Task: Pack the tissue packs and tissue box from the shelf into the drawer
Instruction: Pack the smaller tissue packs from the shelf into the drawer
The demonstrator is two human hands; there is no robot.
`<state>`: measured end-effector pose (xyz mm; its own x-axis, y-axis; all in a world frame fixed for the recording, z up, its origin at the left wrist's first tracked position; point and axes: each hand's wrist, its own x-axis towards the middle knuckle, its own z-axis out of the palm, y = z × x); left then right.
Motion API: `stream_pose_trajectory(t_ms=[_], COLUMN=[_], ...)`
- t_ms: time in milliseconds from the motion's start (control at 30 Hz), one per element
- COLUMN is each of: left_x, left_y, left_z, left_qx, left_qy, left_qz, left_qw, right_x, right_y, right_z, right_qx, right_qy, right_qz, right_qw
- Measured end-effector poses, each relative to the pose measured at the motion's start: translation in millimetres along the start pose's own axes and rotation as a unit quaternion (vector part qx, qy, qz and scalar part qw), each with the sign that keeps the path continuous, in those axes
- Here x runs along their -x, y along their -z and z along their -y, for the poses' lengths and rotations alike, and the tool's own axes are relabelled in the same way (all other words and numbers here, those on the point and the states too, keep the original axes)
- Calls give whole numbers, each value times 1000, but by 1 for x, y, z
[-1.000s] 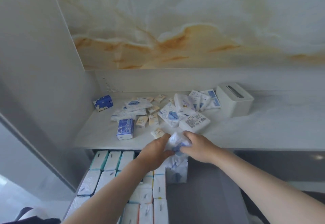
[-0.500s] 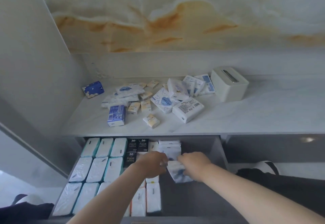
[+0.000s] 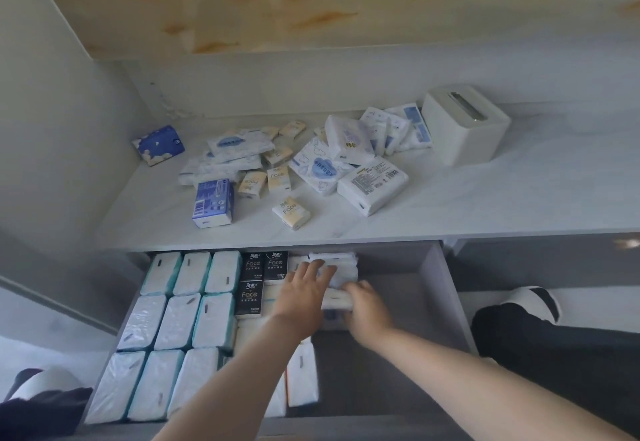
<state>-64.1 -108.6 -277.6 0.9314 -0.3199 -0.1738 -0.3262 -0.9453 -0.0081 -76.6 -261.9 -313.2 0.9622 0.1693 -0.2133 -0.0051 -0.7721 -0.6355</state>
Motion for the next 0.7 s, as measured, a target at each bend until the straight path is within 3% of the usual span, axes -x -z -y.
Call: stream_pose_trajectory(t_ms=[133,233,267,400,500,567,633,700], left_x=[-6,-7,-6,-4,-3,-5,-7,-10], left_y=[-9,-14,-16,-21,-23,-23,-20,-15], left_z=[0,-1,-1,1,3,3,1,-1], left_qx=[-16,-25,-17,21,13,3,-15,-24], left_qy=[5,5,9,14,10,12,17,25], left_qz=[-19,-26,-29,-25,-25,-23,-24,-21], left_qw=[1000,999,999,999,1000,1000,999,999], right_x=[-4,-2,-2,-14,-19,-19,-17,-16], right_y=[-6,-10,-12,-17,-17,-16,-14,-12], right_z=[-11,-14,-14,-15,-10,-10,-10,-8], right_qx=[-102,-225,-251,-242,-237,-167,-99,-102], right_qy=[-118,-329,-351,-251,-254,-257,-237,-181], right_qz=[-64,25,67,79,86,89,35,-33], right_qw=[986,917,900,934,934,948,966,978])
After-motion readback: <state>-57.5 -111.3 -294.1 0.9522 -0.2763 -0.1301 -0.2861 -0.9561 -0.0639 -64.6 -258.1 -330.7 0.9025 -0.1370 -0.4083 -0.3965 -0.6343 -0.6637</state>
